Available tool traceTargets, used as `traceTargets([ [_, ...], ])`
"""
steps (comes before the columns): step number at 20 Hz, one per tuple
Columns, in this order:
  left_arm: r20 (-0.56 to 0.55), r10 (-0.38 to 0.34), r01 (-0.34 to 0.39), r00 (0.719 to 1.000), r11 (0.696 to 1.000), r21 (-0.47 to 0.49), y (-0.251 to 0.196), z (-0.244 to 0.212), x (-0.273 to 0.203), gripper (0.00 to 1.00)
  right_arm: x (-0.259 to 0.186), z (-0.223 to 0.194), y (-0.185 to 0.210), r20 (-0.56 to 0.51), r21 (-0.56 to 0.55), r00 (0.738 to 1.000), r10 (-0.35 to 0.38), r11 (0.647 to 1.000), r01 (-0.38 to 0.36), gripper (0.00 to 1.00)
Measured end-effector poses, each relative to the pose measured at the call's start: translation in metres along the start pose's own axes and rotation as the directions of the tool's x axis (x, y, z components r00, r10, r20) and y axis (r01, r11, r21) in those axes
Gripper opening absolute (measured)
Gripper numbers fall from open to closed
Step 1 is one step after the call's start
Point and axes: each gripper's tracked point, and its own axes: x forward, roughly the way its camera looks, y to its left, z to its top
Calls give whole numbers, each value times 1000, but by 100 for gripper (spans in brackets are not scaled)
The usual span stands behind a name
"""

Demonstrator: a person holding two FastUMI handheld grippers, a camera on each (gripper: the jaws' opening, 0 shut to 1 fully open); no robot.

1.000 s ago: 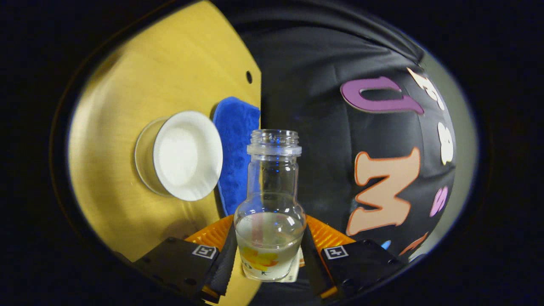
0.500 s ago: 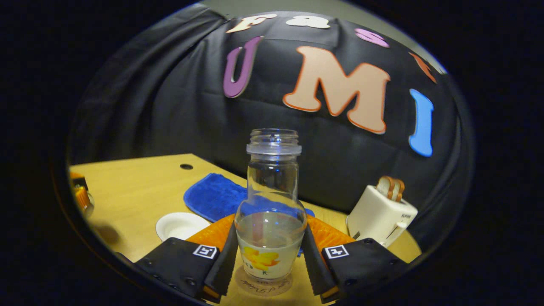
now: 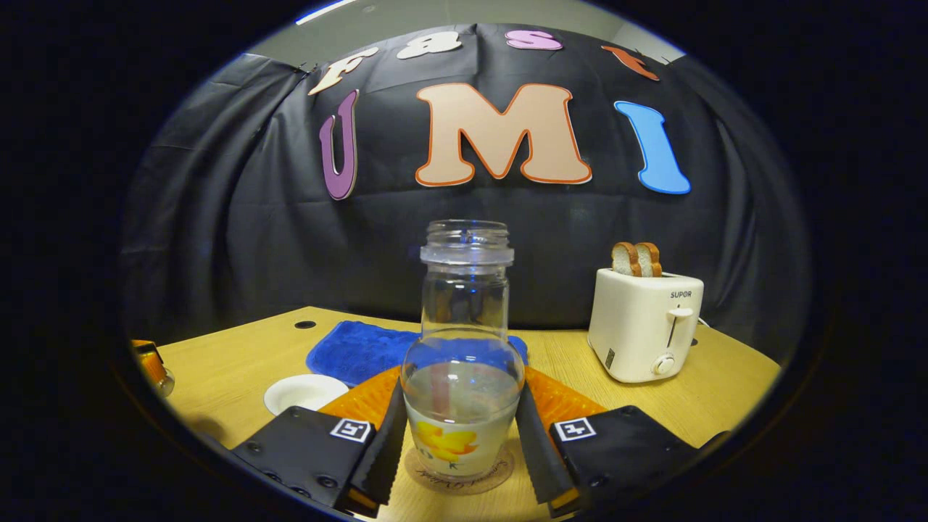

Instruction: Open the teacup lid with one hand, grasp the water bottle and pour water into the teacup with the other hand; after pouring, place the water bottle on the coaster and then close the teacup lid.

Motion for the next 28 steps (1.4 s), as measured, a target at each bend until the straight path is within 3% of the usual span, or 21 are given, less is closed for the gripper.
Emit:
traceTargets([
  [18, -1, 4, -4, 1000, 1000, 0, 2, 0, -1, 20, 1, -12, -3, 12, 17, 1000, 1, 1000, -1, 78],
  [20, -1, 4, -4, 1000, 1000, 0, 2, -1, -1, 20, 1, -15, -7, 3, 22, 1000, -18, 1000, 18, 82],
  [22, -1, 3, -3, 1000, 1000, 0, 2, -1, -1, 20, 0, -14, -7, 0, 26, 1000, -22, 999, 22, 96],
  [27, -2, 3, -3, 1000, 1000, 0, 2, -1, -1, 20, -4, -11, -6, 23, 22, 1000, -17, 1000, 16, 100],
  [28, -1, -5, 5, 1000, 1000, -1, 0, -1, -1, 20, -6, -10, -5, 32, 24, 999, -14, 1000, 13, 96],
])
